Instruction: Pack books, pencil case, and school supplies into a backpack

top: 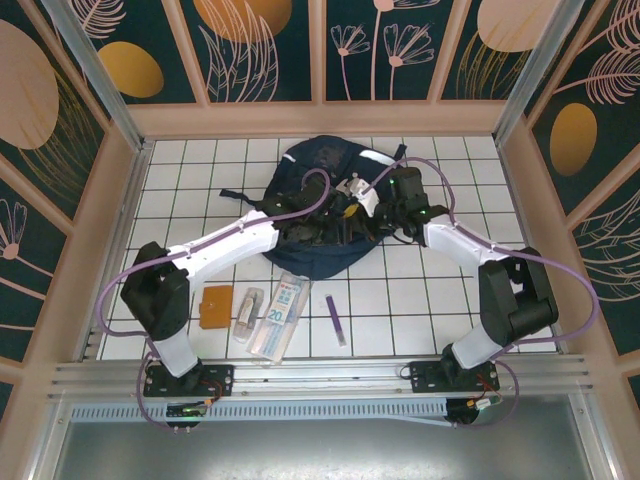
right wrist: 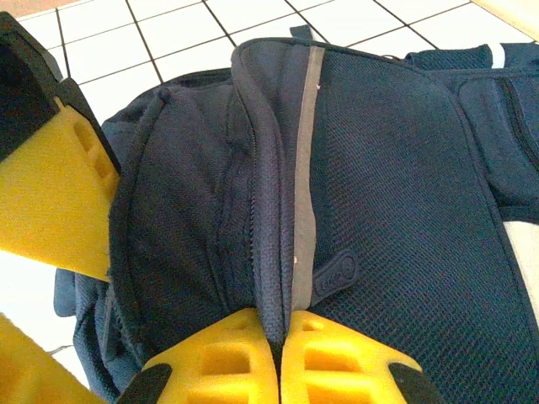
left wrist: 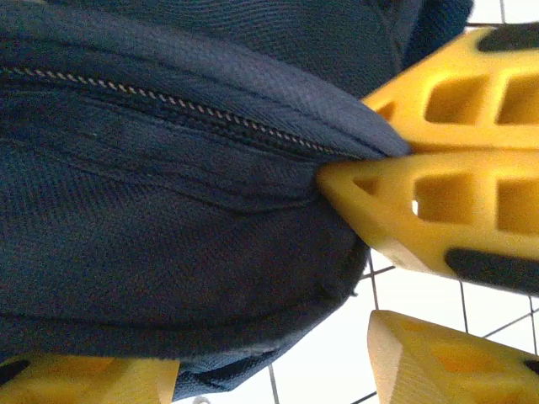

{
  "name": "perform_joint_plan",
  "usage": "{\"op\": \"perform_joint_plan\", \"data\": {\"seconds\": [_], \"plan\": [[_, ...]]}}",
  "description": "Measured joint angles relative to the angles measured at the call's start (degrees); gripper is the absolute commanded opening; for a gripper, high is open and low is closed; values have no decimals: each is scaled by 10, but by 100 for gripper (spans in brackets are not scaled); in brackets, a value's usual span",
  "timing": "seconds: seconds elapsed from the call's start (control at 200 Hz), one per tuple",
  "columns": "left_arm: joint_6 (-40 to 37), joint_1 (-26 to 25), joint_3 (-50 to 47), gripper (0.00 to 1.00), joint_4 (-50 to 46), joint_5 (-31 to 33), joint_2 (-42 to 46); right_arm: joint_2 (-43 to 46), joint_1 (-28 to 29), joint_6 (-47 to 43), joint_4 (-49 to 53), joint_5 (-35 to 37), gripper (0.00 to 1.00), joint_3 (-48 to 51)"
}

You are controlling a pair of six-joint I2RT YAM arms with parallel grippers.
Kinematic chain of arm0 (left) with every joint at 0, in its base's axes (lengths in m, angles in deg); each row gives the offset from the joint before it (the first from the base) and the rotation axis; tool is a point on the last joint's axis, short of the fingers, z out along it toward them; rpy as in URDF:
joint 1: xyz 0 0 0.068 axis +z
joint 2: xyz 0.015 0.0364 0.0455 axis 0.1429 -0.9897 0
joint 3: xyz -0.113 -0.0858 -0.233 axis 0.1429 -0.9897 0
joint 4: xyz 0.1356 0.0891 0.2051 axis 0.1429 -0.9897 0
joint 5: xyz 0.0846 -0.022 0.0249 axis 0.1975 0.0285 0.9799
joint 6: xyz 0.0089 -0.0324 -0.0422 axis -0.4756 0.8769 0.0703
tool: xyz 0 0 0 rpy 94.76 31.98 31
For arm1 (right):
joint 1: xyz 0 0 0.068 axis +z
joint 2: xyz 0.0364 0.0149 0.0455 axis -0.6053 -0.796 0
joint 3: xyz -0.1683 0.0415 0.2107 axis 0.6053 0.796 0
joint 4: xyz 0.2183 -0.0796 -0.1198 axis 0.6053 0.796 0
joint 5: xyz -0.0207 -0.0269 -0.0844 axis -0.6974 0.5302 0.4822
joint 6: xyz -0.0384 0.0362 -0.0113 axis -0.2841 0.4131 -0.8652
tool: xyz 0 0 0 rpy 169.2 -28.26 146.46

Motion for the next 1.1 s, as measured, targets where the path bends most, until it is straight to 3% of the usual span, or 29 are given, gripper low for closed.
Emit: {"op": "perform_joint_plan", "data": {"seconds": [0.19, 0.26, 0.425, 0.56, 0.816, 1.056, 1.101], "plan": [[20, -1, 7, 10, -38, 40, -8, 0, 4, 1, -2, 4, 0, 3], [25, -1, 7, 0, -48, 52, -9, 0, 4, -3, -2, 5, 0, 6], [16, -3, 7, 0, -56, 60, -9, 4, 5, -46, 3, 8, 0, 8], [-36, -3, -6, 0, -55, 54, 9, 17, 5, -117, 35, 23, 0, 8], [-243, -1, -133, 0, 3, 9, 150, 56, 13, -273, 108, 29, 0, 17], [-383, 28, -247, 0, 77, -12, 230, 97, 10, -335, 122, 32, 0, 48], [-400, 30, -252, 0, 86, -26, 230, 111, 7, -339, 118, 34, 24, 60]]}}
